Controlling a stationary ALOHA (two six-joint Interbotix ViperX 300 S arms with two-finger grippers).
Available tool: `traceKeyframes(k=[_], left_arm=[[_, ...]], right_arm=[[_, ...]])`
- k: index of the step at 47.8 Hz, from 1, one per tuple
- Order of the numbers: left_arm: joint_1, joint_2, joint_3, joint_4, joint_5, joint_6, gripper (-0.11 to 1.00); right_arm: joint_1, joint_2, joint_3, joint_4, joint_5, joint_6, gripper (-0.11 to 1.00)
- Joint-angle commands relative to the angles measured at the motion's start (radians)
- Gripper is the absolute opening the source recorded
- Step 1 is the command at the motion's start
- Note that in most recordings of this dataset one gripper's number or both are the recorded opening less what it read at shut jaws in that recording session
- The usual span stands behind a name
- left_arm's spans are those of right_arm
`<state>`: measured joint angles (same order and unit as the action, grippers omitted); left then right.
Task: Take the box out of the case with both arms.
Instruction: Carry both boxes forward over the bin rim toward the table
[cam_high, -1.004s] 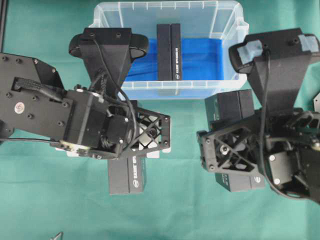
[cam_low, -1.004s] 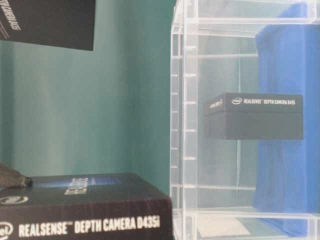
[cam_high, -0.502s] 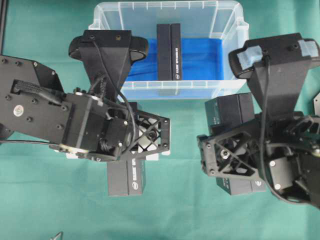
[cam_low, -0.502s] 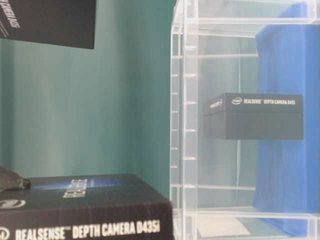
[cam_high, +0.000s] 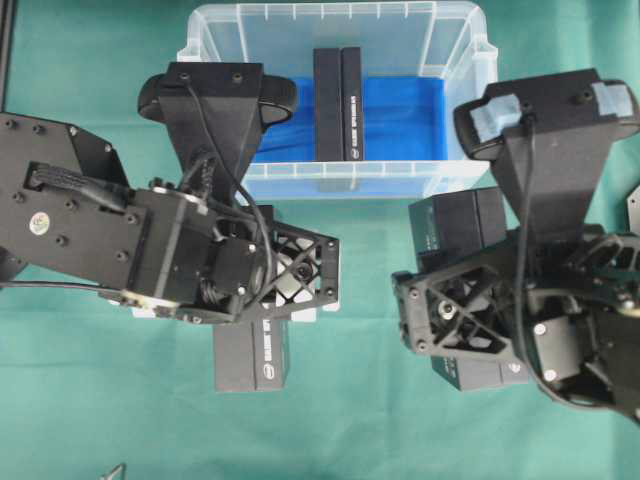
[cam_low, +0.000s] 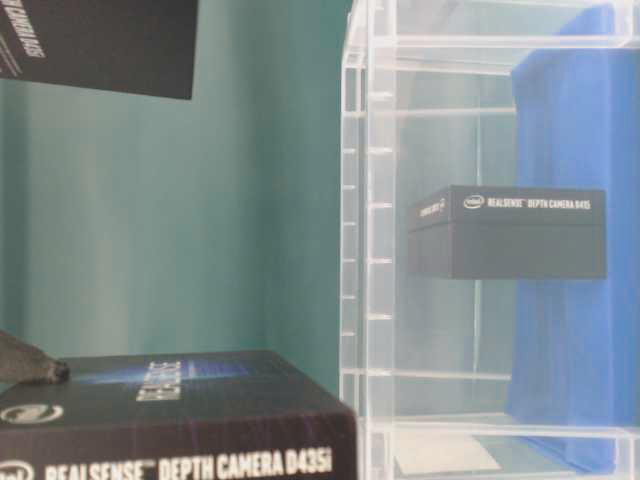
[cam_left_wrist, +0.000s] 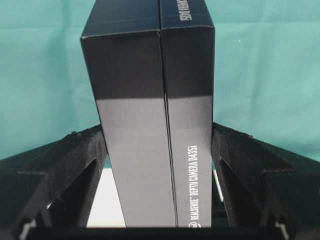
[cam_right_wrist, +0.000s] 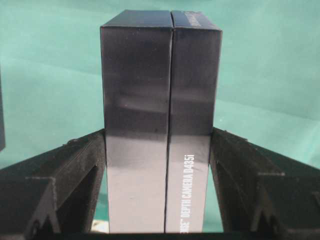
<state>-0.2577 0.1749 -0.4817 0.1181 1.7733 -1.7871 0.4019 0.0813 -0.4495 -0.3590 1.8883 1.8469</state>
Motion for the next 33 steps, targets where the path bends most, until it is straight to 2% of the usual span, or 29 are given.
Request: traceKeyframes(k=[1,9,17,28,33], left_arm=[[-0.003,-0.054,-0.009,0.005,-0.003,-0.002,0.64],[-0.002,-0.06,0.02,0.005,-0.009,-0.003,0.64],[-0.005,-0.061,0.075,0.005,-0.046,-0.009,0.64],[-0.025,-0.074,0.227,0.005,-0.213,-0.043,0.64],[-0.037,-0.091,0.308,0.005,-0.284,-0.084,0.64]], right_arm=[[0.003,-0.014,-0.017,-0.003,-0.005,0.003,0.65],[0.003,-0.006,0.002,-0.003,-0.008,0.003,0.65],[0.003,-0.006,0.081,0.008,-0.051,0.015,0.65],[0.003,-0.005,0.222,0.04,-0.201,0.091,0.65],[0.003,-0.006,0.287,0.06,-0.267,0.123,0.65]])
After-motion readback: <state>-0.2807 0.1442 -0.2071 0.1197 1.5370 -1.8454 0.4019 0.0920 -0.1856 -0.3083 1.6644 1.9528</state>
